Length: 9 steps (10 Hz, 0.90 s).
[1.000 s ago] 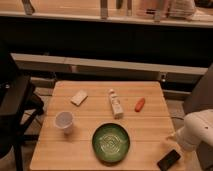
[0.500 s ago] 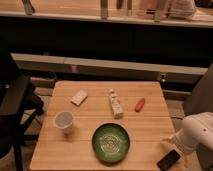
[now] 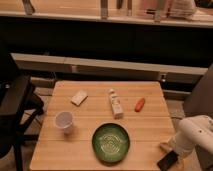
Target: Place the eraser on the white sponge
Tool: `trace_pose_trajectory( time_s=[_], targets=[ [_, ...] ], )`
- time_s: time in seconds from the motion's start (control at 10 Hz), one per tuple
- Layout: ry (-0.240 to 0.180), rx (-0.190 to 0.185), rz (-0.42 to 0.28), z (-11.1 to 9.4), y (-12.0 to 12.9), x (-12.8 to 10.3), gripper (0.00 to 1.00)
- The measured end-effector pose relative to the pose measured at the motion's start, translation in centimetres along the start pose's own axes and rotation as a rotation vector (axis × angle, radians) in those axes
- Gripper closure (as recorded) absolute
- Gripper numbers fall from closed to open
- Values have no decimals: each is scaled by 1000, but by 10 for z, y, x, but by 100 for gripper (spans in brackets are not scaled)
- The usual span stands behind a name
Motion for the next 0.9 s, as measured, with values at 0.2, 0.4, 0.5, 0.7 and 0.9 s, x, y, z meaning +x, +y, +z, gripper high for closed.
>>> trace_pose_trajectory(
  time_s=[0.2, 0.4, 0.5, 0.7, 0.9],
  targets=[
    [-10, -8, 4, 6, -1, -2, 30],
    [-5, 1, 12, 7, -2, -3, 52],
    [-4, 1, 9, 6, -5, -3, 63],
    [-7, 3, 6, 3, -6, -5, 80],
    [-6, -2, 8, 2, -4, -4, 99]
  ],
)
